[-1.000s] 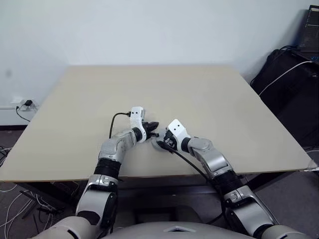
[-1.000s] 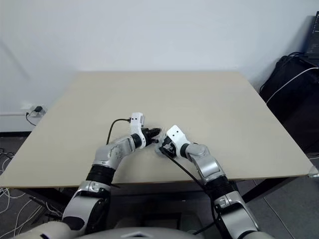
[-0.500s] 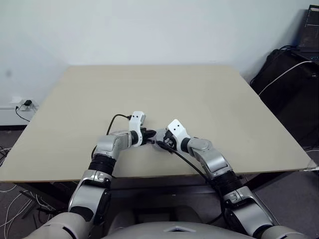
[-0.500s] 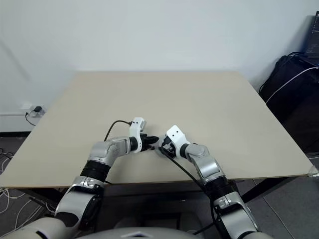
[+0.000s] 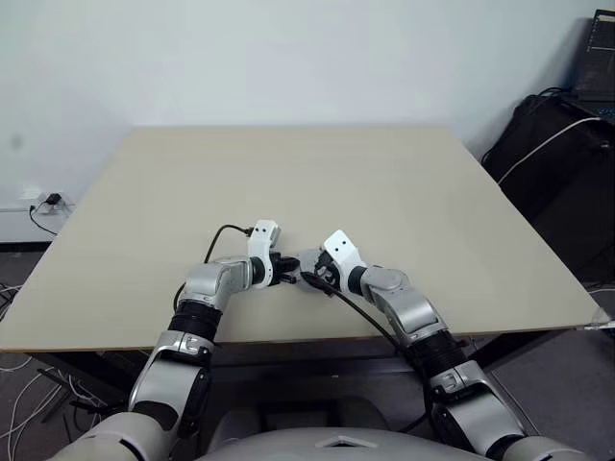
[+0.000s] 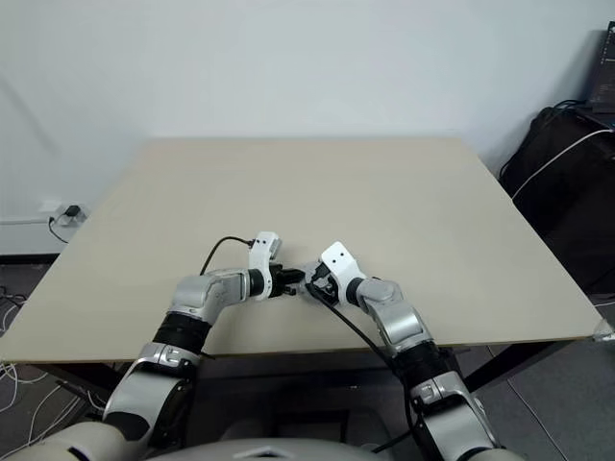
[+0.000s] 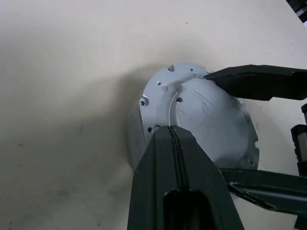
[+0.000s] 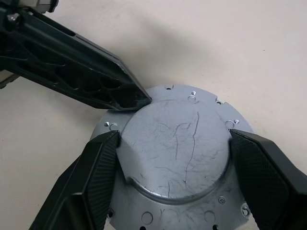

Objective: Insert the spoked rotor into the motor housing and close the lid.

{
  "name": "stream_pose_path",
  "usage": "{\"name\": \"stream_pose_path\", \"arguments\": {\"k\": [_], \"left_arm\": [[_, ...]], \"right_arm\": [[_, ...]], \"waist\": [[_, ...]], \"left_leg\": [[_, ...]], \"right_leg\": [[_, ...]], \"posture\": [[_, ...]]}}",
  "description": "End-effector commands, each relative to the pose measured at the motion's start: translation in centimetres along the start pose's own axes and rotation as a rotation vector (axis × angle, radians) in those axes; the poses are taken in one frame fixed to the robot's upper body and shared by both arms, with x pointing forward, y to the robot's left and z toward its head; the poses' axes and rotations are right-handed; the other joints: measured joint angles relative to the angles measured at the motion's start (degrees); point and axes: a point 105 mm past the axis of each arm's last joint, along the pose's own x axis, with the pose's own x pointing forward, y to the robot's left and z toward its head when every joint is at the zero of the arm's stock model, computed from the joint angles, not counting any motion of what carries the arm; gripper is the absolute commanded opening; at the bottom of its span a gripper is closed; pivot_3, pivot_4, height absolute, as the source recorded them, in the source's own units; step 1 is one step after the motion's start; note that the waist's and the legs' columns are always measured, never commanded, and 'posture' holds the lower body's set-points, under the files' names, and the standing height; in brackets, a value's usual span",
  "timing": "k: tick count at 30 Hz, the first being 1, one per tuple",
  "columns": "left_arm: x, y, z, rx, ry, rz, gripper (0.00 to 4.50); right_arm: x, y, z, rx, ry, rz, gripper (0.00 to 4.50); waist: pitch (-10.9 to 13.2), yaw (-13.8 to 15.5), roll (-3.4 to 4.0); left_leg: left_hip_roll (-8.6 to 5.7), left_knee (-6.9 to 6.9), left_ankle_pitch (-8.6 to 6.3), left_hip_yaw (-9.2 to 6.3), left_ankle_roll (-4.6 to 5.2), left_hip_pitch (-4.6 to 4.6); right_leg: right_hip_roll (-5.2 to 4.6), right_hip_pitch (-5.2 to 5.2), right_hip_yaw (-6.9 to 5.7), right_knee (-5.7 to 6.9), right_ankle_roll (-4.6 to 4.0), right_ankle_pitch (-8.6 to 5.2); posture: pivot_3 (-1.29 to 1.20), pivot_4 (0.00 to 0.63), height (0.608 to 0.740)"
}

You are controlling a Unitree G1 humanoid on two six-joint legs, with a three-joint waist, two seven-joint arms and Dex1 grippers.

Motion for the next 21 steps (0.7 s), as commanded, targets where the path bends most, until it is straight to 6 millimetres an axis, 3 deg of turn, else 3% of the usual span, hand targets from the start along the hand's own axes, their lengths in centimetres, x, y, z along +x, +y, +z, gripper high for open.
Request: {"name": "stream_pose_path", "arguments": {"k": [1,3,6,7,21], "left_arm": [[0.4,-1.1,0.0,0.022,0.015,-0.037,0.0],[0.4,-1.1,0.0,0.022,0.017,-0.038,0.0],[0.5,-1.2,0.0,0.022,0.02,-0.037,0.0],[0.5,-1.2,0.0,0.02,0.016,-0.037,0.0],[0.6,-1.3,-0.7,0.009,0.016,-0.035,0.0]], "right_arm": [[0.0,0.1,-1.7,0.007,0.071,-0.006,3.28],[-0.1,0.2,-1.7,0.007,0.07,-0.005,3.28],[-0.4,0.3,-1.6,0.031,0.057,0.004,4.33],[-0.6,0.3,-1.6,0.049,0.047,-0.005,4.44],[-4.9,-0.6,-2.1,0.153,-0.016,-0.154,4.44]], "waist": [[0.0,0.03,-0.01],[0.0,0.07,-0.01],[0.0,0.17,-0.01],[0.0,0.2,-0.01],[0.01,1.34,-0.05]], "left_leg": [[0.0,0.0,0.0,0.0,0.0,0.0],[-0.01,0.0,0.0,0.0,0.0,0.0],[-0.01,0.0,0.0,-0.01,0.0,-0.01],[-0.01,0.0,0.0,-0.02,0.0,-0.02],[-0.05,-0.01,-0.02,-0.04,0.02,-0.22]], "right_leg": [[0.0,0.0,0.0,0.0,0.0,0.0],[-0.01,0.01,0.0,0.0,0.0,0.0],[-0.01,0.01,0.0,-0.01,0.0,0.0],[-0.01,0.01,0.0,-0.02,0.0,0.0],[-0.06,-0.17,-0.03,-0.05,0.01,-0.04]], "posture": [[0.0,0.0,0.74],[0.0,0.0,0.74],[0.0,0.0,0.74],[0.0,0.0,0.74],[0.0,0.0,0.74]]}}
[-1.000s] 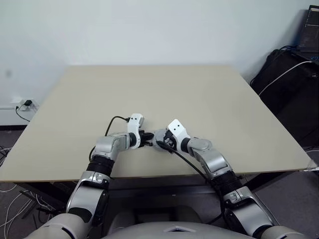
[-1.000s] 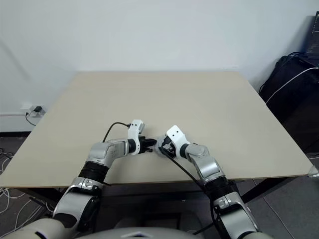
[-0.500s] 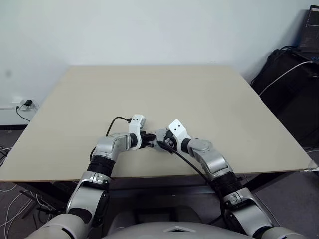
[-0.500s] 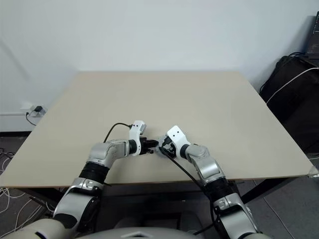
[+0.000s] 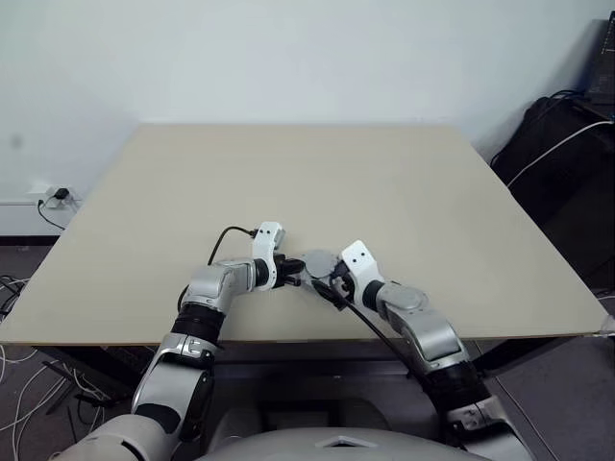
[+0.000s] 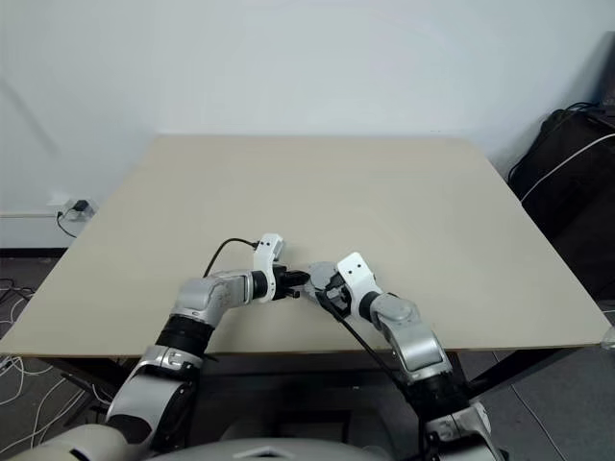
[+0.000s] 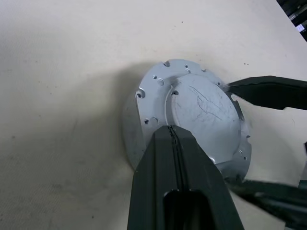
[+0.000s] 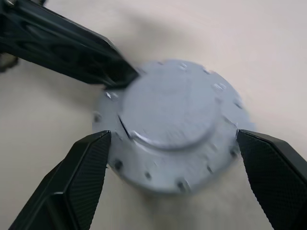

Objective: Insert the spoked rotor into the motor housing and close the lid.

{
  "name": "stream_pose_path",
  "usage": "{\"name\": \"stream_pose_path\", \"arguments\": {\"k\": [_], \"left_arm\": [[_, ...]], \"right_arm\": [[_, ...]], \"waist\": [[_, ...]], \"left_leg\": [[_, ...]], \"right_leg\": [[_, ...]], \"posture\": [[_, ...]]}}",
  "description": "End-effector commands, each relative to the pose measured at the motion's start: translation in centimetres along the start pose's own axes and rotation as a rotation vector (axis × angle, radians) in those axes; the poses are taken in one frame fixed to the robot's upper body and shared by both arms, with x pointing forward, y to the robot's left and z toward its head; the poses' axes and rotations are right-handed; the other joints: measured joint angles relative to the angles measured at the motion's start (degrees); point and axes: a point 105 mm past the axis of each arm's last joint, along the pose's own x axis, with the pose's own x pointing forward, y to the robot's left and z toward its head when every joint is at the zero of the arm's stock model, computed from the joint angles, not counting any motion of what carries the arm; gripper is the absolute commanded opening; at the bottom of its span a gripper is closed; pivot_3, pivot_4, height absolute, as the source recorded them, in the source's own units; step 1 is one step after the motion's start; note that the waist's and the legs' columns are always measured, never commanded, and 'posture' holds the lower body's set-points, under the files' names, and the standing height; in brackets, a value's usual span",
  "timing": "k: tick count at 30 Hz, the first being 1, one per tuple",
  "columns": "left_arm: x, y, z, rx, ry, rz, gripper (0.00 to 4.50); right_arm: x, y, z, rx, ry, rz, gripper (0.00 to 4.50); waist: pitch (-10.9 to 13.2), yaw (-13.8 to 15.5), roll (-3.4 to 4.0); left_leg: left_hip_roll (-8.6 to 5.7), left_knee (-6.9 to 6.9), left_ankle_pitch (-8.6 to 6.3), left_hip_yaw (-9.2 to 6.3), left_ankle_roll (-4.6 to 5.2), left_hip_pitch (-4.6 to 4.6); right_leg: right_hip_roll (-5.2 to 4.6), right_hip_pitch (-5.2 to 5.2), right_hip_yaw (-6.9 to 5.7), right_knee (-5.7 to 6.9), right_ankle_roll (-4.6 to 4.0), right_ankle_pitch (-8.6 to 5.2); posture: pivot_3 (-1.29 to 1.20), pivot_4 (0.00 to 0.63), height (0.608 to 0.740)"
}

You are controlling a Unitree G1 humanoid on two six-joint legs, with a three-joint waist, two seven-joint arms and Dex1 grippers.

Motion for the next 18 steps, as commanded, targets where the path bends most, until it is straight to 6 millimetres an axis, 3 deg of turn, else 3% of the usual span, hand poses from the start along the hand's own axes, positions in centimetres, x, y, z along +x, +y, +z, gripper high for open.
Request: {"name": "stream_pose_path", "arguments": {"k": [1,7,13,18], "left_arm": [[0.2,-0.4,-0.4,0.01,0.02,-0.006,0.0],[0.3,-0.5,-0.5,0.014,0.024,-0.009,0.0],[0.3,-0.4,-0.6,0.017,0.028,-0.009,0.0],[0.2,-0.4,-0.7,0.015,0.029,-0.009,0.0]], "right_arm": [[-1.3,-0.6,-0.1,0.059,-0.015,-0.037,4.44],[-2.5,-0.9,0.2,0.269,-0.093,-0.064,4.44],[-2.5,-1.0,1.5,0.529,-0.193,-0.013,4.44],[-1.8,-1.6,1.6,0.632,-0.198,-0.02,4.44]], "waist": [[0.0,0.05,0.0],[0.04,0.04,-0.02],[0.05,0.13,-0.02],[0.04,0.12,-0.02]], "left_leg": [[0.0,0.0,0.0,0.01,0.0,-0.01],[0.0,0.0,0.0,0.02,0.0,-0.12],[0.0,0.0,0.0,-0.01,0.01,-0.17],[0.0,0.01,0.0,0.0,0.01,-0.21]], "right_leg": [[0.0,-0.03,0.0,0.0,0.0,0.0],[0.0,-0.16,0.01,0.01,0.0,-0.01],[0.0,-0.19,-0.01,0.0,-0.01,0.0],[0.0,-0.23,0.0,0.01,-0.04,0.03]], "posture": [[0.0,0.0,0.74],[0.0,0.0,0.74],[0.0,0.0,0.74],[0.0,0.0,0.74]]}}
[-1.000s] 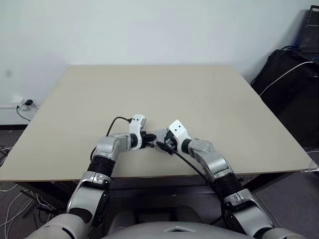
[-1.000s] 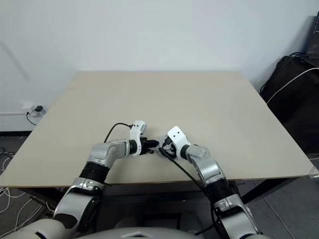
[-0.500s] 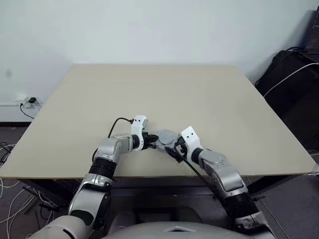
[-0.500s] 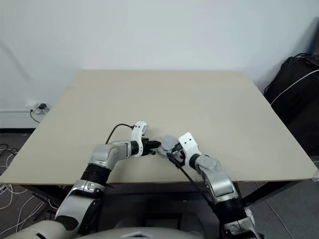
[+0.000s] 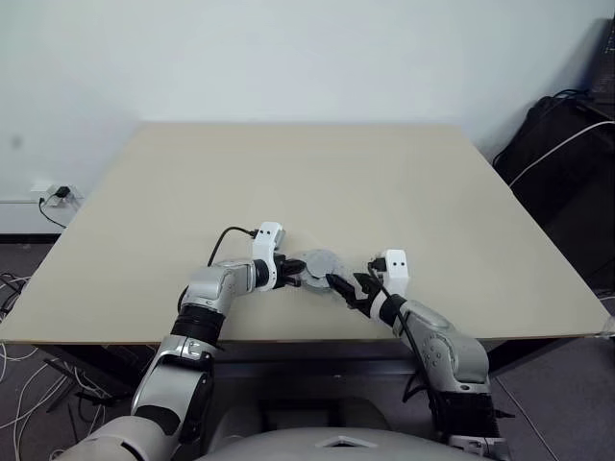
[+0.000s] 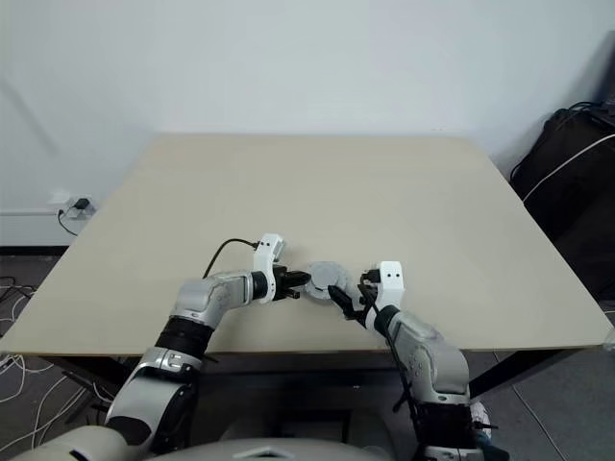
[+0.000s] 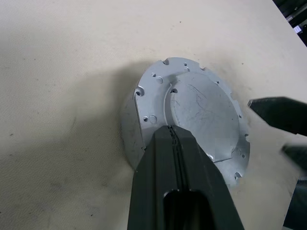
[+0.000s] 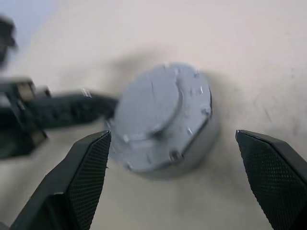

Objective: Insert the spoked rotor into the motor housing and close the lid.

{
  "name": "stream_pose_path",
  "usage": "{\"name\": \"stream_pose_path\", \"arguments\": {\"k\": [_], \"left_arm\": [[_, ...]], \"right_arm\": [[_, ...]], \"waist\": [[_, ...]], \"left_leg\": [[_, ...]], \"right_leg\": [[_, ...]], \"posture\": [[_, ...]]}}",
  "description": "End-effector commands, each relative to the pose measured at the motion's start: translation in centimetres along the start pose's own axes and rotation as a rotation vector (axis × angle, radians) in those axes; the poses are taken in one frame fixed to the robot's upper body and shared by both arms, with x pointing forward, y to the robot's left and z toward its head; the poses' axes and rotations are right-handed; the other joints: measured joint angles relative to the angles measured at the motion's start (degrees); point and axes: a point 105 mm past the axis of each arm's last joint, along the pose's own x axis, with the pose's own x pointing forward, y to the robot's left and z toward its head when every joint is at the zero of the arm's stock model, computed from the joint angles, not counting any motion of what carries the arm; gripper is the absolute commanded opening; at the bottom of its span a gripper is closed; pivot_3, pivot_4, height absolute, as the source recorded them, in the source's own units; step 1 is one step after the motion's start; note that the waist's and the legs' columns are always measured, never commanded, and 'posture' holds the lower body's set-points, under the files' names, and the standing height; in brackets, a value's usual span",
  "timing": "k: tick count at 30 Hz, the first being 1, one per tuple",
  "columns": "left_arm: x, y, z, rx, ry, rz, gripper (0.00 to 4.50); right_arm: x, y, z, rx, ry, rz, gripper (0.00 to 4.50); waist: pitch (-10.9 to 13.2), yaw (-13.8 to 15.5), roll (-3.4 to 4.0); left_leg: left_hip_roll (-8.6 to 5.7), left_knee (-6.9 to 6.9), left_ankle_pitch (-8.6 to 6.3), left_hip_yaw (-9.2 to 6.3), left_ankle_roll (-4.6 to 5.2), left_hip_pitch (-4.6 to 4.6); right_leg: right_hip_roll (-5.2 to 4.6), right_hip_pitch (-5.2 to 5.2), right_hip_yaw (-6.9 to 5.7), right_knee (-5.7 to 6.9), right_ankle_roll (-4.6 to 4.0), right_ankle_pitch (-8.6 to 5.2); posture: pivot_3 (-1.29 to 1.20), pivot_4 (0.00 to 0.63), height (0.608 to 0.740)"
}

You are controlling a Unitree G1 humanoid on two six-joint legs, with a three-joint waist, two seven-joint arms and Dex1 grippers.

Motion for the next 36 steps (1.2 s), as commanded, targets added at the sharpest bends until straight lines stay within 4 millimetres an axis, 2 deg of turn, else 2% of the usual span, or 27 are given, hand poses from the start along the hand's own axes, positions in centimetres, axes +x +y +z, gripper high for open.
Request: {"name": "stream_pose_path", "arguments": {"k": [1,6,15,25,27,31,36], "left_arm": [[0.2,-0.3,-0.7,0.009,0.03,-0.005,0.0],[0.2,-0.4,-0.8,0.009,0.03,-0.005,0.0],[0.2,-0.5,-0.7,0.013,0.026,-0.014,0.0],[0.1,-0.6,-0.7,0.014,0.025,-0.018,0.0],[0.2,-0.6,-0.8,0.015,0.027,-0.019,0.0],[0.2,-0.6,-0.8,0.015,0.028,-0.02,0.0],[0.1,-0.6,-0.9,0.013,0.029,-0.022,0.0]], "right_arm": [[0.7,0.0,1.2,0.042,-0.033,0.0,4.44],[2.3,-0.4,0.9,0.124,-0.025,-0.031,4.44],[3.8,0.8,0.2,0.22,0.033,0.036,4.44],[3.7,1.3,-1.1,0.415,0.116,0.1,4.44],[3.7,1.6,-1.3,0.498,0.129,0.133,4.44],[3.3,2.6,-0.7,0.654,0.116,0.259,4.44],[3.3,3.3,-0.3,0.701,0.109,0.327,4.44]], "waist": [[0.0,0.01,0.01],[0.0,-0.02,0.03],[0.0,-0.05,0.05],[0.0,-0.41,0.08],[-0.01,-0.48,0.08],[-0.01,-0.6,0.09],[0.0,-0.97,0.11]], "left_leg": [[0.0,0.0,0.0,-0.01,0.0,0.0],[0.0,-0.01,0.0,0.0,0.0,-0.01],[-0.01,-0.01,0.0,-0.01,0.0,-0.04],[0.0,-0.01,0.0,-0.01,0.01,-0.04],[0.0,-0.01,0.0,-0.01,0.01,-0.03],[0.01,-0.01,0.0,-0.02,0.01,-0.03],[0.01,-0.02,0.0,-0.01,0.01,-0.03]], "right_leg": [[0.0,0.0,-0.01,0.0,0.0,0.0],[0.0,-0.02,-0.01,0.0,-0.16,0.09],[0.0,-0.04,-0.01,0.0,-0.15,0.11],[0.0,-0.04,0.0,0.02,-0.15,0.13],[0.0,-0.04,0.0,0.02,-0.13,0.14],[0.01,-0.03,-0.01,0.02,-0.13,0.15],[0.01,-0.05,0.0,0.03,-0.13,0.15]], "posture": [[0.0,0.0,0.74],[0.0,0.0,0.74],[0.0,0.0,0.74],[0.0,0.0,0.74],[0.0,0.0,0.74],[0.0,0.0,0.74],[0.0,0.0,0.74]]}}
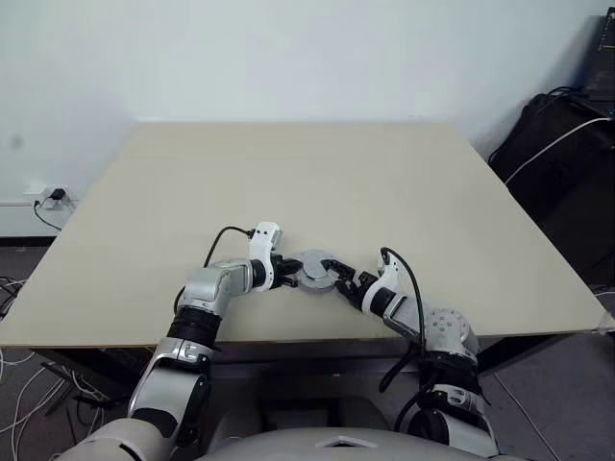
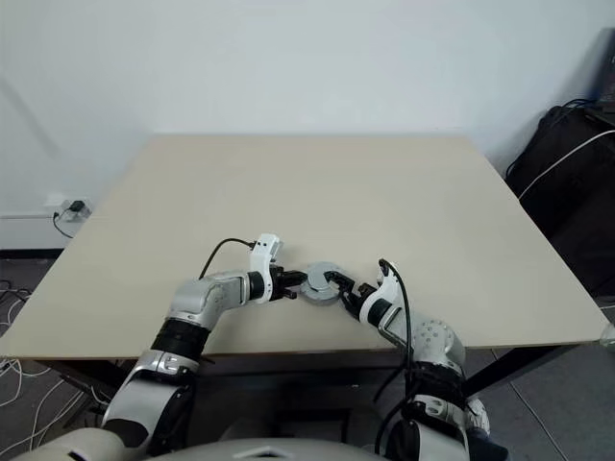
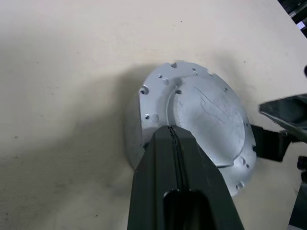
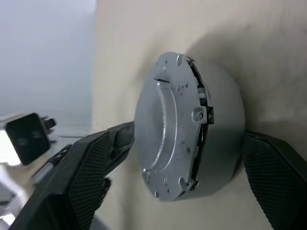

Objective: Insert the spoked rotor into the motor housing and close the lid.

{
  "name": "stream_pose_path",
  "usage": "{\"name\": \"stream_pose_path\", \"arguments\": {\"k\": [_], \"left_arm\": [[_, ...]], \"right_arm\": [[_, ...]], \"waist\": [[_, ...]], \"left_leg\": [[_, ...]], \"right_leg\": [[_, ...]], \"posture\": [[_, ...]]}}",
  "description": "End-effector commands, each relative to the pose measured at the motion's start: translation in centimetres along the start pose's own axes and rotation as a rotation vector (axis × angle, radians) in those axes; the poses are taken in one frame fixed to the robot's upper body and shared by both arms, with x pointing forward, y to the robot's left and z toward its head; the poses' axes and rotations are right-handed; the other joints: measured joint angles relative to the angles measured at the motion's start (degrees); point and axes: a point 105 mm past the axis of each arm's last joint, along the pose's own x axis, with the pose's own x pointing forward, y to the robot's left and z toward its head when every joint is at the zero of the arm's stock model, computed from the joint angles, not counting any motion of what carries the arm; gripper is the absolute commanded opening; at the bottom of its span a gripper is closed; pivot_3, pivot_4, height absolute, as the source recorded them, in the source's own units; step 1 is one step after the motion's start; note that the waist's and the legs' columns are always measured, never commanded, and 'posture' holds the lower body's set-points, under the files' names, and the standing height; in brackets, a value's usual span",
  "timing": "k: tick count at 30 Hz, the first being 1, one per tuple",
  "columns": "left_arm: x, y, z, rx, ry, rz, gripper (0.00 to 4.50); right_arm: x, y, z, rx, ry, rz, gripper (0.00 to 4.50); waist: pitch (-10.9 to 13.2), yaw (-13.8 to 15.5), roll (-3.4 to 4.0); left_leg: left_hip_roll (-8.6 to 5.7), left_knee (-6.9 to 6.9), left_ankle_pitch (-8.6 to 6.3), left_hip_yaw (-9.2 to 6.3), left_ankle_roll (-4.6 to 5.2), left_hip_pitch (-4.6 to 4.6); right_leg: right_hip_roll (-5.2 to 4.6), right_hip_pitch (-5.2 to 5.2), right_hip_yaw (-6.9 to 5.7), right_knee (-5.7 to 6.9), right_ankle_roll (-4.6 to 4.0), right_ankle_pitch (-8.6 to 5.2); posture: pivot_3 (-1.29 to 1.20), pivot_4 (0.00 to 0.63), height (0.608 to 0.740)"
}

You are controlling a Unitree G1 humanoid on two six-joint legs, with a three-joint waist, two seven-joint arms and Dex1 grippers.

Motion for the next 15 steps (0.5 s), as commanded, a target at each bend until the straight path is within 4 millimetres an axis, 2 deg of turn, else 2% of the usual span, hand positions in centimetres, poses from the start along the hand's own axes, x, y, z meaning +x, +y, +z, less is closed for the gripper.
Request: {"name": "stream_pose_path", "arguments": {"k": [1,12,15], "left_arm": [[0.6,-1.0,-1.0,0.0,0.038,-0.034,0.0],[0.3,-0.7,-1.1,0.0,0.043,-0.023,0.0],[0.3,-0.7,-1.2,-0.002,0.042,-0.022,0.0]], "right_arm": [[1.3,3.6,-0.6,0.017,0.037,0.174,4.44],[1.8,4.5,-1.1,0.058,0.012,0.235,4.44],[1.5,4.8,-1.0,0.048,0.013,0.251,3.84]], "waist": [[0.01,-0.09,0.02],[0.04,-0.56,0.06],[0.04,-0.56,0.06]], "left_leg": [[0.0,0.0,0.0,0.01,0.0,0.0],[0.02,-0.01,0.0,0.02,-0.01,-0.01],[0.02,-0.01,0.0,0.02,-0.01,-0.02]], "right_leg": [[0.0,-0.01,0.01,0.0,0.01,0.0],[0.02,-0.06,0.03,0.03,0.24,0.14],[0.02,-0.07,0.03,0.03,0.24,0.14]], "posture": [[0.0,0.0,0.74],[0.0,0.0,0.74],[0.0,0.0,0.74]]}}
